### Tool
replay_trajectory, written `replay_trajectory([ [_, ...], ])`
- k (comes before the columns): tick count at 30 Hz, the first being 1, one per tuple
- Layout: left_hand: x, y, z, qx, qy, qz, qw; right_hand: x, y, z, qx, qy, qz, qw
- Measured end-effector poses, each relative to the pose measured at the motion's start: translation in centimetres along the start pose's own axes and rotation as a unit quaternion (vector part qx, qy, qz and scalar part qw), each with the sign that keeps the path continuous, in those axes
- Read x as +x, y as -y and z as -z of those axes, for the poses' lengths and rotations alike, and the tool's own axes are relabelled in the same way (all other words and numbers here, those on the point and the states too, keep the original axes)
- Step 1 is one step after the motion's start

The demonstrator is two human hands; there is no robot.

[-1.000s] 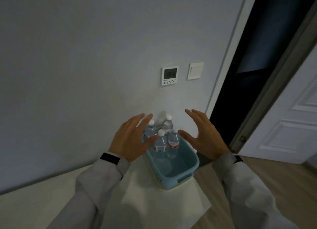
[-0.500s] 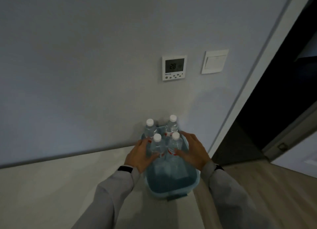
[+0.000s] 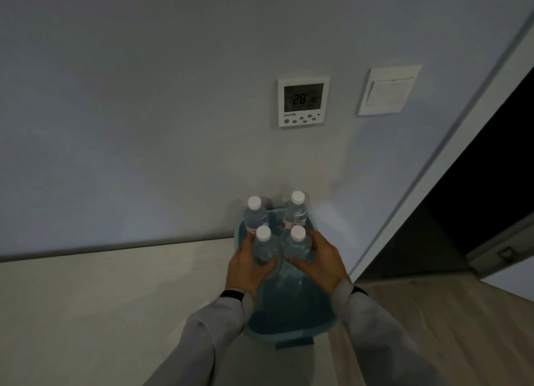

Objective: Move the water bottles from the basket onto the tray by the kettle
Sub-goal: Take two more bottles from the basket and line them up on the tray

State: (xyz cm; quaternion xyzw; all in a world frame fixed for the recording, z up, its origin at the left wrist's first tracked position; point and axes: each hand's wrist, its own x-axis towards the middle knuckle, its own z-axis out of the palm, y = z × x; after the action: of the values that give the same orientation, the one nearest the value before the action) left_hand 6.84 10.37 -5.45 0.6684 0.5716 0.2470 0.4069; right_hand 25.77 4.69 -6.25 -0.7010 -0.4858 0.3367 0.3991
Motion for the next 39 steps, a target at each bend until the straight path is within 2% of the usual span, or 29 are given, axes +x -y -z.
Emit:
replay_trajectory([
  [8, -1.5, 0.5, 2.1, -0.072, -0.027, -0.005, 0.997, -1.1, 0.9, 1.2, 0.0, -0.031, 0.025, 0.999],
  [14, -2.4, -1.0, 5.1, -0.086, -0.054, -0.076, 0.992, -1.4, 4.6, 3.4, 0.003, -0.028, 0.071, 0.997],
  [16, -8.5, -0.1, 14.1, -0.111, -0.133, -0.108, 0.979, -6.2, 12.9, -0.4, -0.024, -0.025, 0.186, 0.982],
  [18, -8.1, -0.3, 14.9, -0.1, -0.13, -0.111, 0.98, -6.1, 14.4, 0.6, -0.018, -0.008, 0.188, 0.982],
  [22, -9.3, -1.2, 17.1, -0.088, -0.142, -0.144, 0.975, -6.6, 16.6, 0.7, 0.002, -0.04, 0.212, 0.976],
  [31, -22.4, 7.7, 36.3, -0.041, -0.273, -0.152, 0.949, -16.5, 30.2, -14.9, -0.007, 0.039, 0.3, 0.953],
  [39, -34.2, 15.4, 50.6, -0.008, -0.358, -0.116, 0.926, -24.7, 39.4, -29.3, 0.03, 0.123, 0.347, 0.929],
])
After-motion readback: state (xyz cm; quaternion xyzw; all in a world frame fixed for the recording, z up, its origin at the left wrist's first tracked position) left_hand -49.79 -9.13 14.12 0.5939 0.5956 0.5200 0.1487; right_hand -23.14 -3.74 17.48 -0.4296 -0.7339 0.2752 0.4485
